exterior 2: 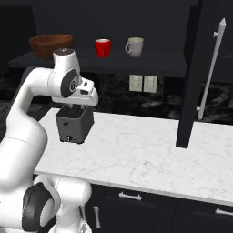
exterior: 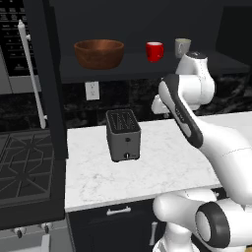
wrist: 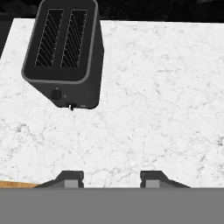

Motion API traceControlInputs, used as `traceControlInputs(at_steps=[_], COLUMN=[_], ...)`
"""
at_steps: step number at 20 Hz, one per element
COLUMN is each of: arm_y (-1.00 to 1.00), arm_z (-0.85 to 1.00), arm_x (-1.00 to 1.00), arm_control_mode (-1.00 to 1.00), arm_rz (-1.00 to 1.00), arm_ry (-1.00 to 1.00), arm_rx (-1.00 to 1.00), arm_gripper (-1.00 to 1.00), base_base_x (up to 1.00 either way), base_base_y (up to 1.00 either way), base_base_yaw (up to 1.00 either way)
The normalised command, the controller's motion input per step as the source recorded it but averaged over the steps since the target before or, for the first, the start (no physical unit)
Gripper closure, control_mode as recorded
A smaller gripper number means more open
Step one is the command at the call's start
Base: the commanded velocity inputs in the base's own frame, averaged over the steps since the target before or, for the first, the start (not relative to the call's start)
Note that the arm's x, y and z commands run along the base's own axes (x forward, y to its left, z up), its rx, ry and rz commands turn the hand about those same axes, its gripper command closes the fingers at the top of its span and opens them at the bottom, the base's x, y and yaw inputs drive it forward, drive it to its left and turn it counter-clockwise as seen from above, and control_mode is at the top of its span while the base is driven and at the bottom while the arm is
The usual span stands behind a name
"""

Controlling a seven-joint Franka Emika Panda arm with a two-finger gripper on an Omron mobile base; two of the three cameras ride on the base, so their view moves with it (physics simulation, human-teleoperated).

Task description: Gather all objects into one cabinet and sort the glasses and bowls to opposite sides.

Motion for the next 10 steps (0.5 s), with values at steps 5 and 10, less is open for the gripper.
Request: traceControlInputs(at_steps=[5,10], arm_y=[-0.03,-0.39], arm_z=[0.0,0.0], arm_x=[-0.36,-1.0], arm_control_mode=[-1.0,-1.0], arm_rz=[0.0,0.06], arm_ry=[-0.13,-0.38], arm_rx=[0.02,0.09], arm_gripper=[-1.0,-1.0], base_base_x=[0.0,0.0], base_base_y=[0.0,0.0], base_base_yaw=[0.0,0.0])
